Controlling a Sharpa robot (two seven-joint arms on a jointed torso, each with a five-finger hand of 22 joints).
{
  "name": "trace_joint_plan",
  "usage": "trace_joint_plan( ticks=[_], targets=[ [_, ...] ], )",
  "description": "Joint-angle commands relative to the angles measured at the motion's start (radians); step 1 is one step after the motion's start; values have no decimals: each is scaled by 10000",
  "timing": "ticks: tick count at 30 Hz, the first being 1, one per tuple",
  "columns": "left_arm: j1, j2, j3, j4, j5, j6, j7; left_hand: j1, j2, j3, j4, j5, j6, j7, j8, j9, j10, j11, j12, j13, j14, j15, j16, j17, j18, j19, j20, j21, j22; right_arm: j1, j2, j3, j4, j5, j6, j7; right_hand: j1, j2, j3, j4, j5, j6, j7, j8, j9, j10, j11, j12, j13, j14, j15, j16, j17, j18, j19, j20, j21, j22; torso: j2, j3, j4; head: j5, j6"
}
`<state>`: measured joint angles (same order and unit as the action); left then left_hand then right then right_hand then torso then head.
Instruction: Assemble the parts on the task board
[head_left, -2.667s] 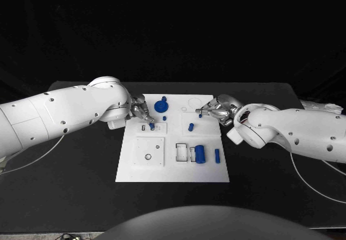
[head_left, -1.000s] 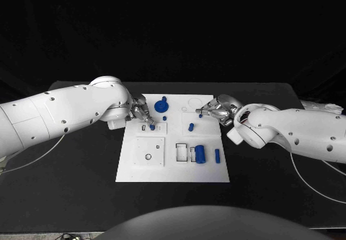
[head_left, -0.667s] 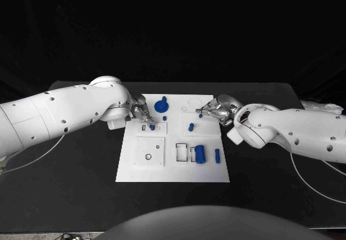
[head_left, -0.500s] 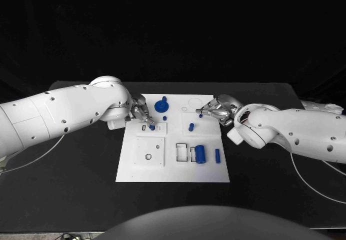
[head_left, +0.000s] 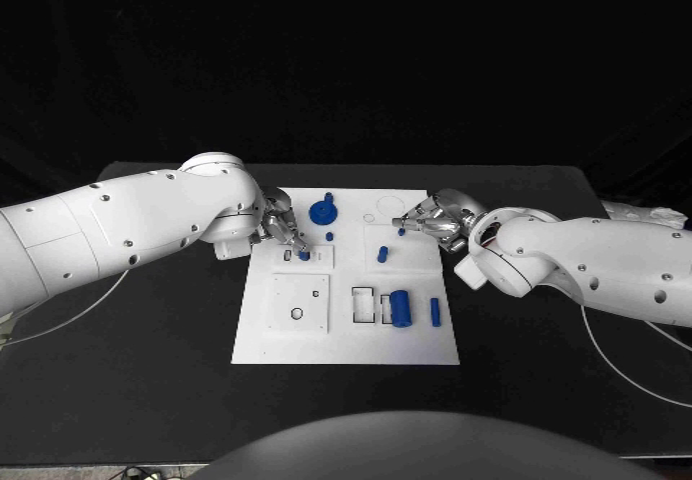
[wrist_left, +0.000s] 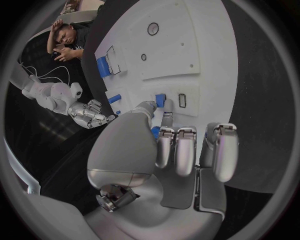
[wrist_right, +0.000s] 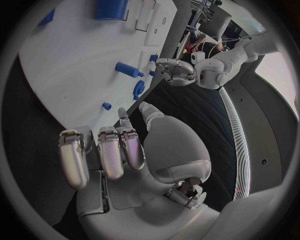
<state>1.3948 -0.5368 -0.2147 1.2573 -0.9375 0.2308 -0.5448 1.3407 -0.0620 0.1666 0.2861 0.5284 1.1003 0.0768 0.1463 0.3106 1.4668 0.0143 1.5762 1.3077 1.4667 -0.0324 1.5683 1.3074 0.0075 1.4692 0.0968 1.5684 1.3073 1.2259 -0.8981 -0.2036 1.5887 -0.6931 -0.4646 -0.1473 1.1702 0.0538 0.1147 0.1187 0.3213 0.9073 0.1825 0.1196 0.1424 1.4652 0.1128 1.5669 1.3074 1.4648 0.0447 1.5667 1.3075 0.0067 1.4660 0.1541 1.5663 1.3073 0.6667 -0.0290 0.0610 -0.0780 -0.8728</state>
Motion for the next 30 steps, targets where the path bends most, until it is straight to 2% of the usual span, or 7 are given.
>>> trace_joint_plan(
  ticks=[1, 5, 9, 14, 18, 26, 30],
  targets=[
    [0, 30, 2, 22, -48, 114, -28, -108, 17, -58, 72, 5, 36, 9, -63, 8, 1040, 34, -54, 2631, 1041, 58, 25, 2634, -75, 1016, -18, 24, 2634, -8, -5, -1, 13, -80, 69, 64, 108, -3, -42, -32, 62, -7, 52, 40, 15, 1056, 46, 39, 2634, 1060, 85, 41, 2633, -67, 1048, 85, 45, 2634, 2, 0, -1, -5, 2],
    [0, 40, 2, 9, -99, 27, -30, -514, 76, -213, 76, -280, 3, 26, -119, 6, 1040, 54, -54, 2631, 1041, 79, 25, 2634, -75, 1016, -6, 24, 2634, -8, -10, -1, 17, -80, 68, 63, 108, -3, -42, -32, 62, -7, 52, 40, 15, 1056, 46, 39, 2634, 1060, 85, 41, 2633, -67, 1048, 85, 45, 2634, -3, 1, -2, -7, 2],
    [0, 51, 2, -10, -120, -14, -40, -1036, 117, -462, 83, -847, -48, 65, -184, -7, 1040, 89, -54, 2631, 1041, 109, 25, 2634, -75, 1016, 5, 24, 2634, -8, -14, -1, 21, -80, 65, 62, 108, -3, -42, -32, 62, -7, 52, 40, 15, 1056, 46, 39, 2634, 1060, 85, 41, 2633, -67, 1048, 85, 45, 2634, -2, -1, 3, -18, 2],
    [0, 55, 2, -12, -129, -59, -41, -1732, 67, -909, 84, -989, -83, 109, -235, -9, 1040, 130, -54, 2631, 1041, 154, 25, 2634, -75, 1016, 31, 24, 2634, -8, -9, -1, 16, -80, 60, 67, 108, -3, -42, -32, 62, -7, 52, 40, 15, 1056, 46, 39, 2634, 1060, 85, 41, 2633, -67, 1048, 85, 45, 2634, -5, 0, 4, -21, 2],
    [0, 44, 3, 9, -133, -240, 15, -2252, 136, -1285, 82, -1500, -149, 139, -269, 7, 1040, 156, -54, 2631, 1041, 187, 25, 2634, -75, 1016, 57, 24, 2634, -9, -4, -1, 17, -80, 63, 72, 108, -3, -42, -32, 62, -7, 52, 40, 15, 1056, 46, 39, 2634, 1060, 85, 41, 2633, -67, 1048, 85, 45, 2634, -1, -1, 4, -17, 2],
    [-1, -74, 6, 156, -223, -1000, 314, -2591, 208, -1570, 82, -1603, -196, 159, -278, 37, 1040, 172, -54, 2631, 1041, 209, 25, 2634, -75, 1016, 80, 24, 2634, -14, -13, -1, 17, -80, 66, 80, 108, -3, -42, -32, 62, -7, 52, 40, 15, 1056, 46, 39, 2634, 1060, 85, 41, 2633, -67, 1048, 85, 45, 2634, 2, -4, 1, -16, 2],
    [2, -321, 15, 437, -261, -1675, 697, -2726, 250, -1694, 80, -1672, -160, 150, -248, 68, 1040, 168, -54, 2631, 1041, 209, 25, 2634, -75, 1016, 88, 24, 2634, -20, -19, -1, 16, -78, 67, 85, 108, -3, -42, -32, 62, -7, 52, 40, 15, 1056, 46, 39, 2634, 1060, 85, 41, 2633, -67, 1048, 85, 45, 2634, -5, -6, 3, 9, 2]
  ],
)
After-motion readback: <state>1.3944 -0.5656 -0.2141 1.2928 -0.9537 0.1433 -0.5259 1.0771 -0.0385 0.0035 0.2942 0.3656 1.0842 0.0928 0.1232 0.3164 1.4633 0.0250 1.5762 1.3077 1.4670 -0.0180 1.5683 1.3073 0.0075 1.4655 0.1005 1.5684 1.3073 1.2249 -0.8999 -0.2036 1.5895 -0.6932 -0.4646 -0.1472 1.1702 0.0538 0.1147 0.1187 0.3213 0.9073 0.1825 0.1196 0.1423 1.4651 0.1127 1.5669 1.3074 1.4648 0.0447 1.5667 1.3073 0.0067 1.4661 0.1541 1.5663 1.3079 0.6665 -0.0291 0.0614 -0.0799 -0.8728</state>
